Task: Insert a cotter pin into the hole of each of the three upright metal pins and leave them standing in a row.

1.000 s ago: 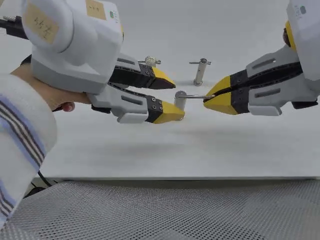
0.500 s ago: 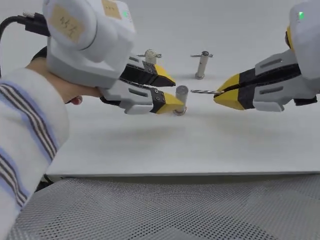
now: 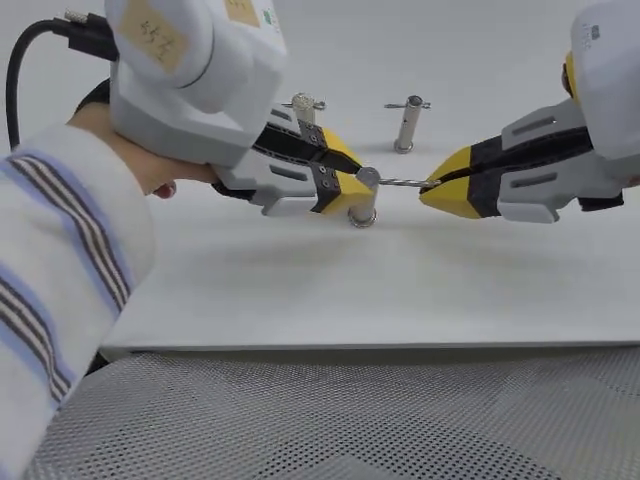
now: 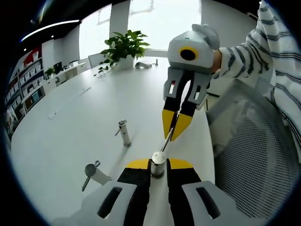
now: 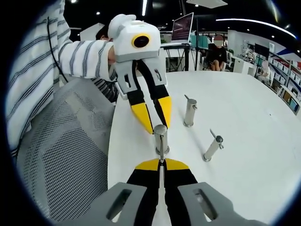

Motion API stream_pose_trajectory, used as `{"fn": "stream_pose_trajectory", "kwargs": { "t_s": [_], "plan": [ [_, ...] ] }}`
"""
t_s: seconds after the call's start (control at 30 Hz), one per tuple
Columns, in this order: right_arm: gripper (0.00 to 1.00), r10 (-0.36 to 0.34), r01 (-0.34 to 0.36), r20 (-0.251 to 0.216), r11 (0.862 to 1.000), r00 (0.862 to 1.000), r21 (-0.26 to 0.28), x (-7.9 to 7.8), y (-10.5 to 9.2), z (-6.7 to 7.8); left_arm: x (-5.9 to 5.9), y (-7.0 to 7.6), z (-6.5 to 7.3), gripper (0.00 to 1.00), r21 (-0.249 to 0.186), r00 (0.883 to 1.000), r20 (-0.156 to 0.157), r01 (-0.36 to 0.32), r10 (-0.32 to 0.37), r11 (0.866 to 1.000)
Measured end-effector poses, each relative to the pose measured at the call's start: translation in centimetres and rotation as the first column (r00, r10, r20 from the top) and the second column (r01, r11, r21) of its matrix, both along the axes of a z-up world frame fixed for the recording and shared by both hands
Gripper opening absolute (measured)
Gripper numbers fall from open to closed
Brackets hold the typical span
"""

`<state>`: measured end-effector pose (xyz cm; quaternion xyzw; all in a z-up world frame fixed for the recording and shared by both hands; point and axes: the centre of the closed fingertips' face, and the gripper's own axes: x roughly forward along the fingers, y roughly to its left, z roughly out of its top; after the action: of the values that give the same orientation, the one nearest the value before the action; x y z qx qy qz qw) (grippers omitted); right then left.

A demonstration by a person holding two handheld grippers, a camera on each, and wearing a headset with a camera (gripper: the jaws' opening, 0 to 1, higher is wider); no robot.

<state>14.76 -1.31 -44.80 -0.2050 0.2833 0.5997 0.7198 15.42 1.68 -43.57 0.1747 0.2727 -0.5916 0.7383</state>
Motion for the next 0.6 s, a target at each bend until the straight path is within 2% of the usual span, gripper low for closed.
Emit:
{"fn": "stream_pose_trajectory", "kwargs": {
  "t_s": [0.2, 0.43, 0.6],
  "plan": [
    [0.0, -0.005, 0.006, 0.007, 1.0, 1.0, -0.018, 0.2, 0.3, -0.5, 0.0, 0.1, -0.1, 0.09, 0.006, 1.0, 0.008, 0.006, -0.006, 1.0],
    [0.0, -0.013, 0.014, 0.023, 1.0, 1.0, -0.015, 0.7, 1.8, -0.9, -0.1, 0.0, -0.1, 0.09, 0.005, 1.0, -0.001, -0.012, 0.012, 1.0],
    [0.0, 0.034, -0.032, 0.05, 0.999, 0.998, -0.032, 0.4, 2.7, -0.8, -0.3, -0.1, 0.0, 0.08, 0.005, 1.0, -0.005, -0.007, 0.007, 1.0]
  ]
}}
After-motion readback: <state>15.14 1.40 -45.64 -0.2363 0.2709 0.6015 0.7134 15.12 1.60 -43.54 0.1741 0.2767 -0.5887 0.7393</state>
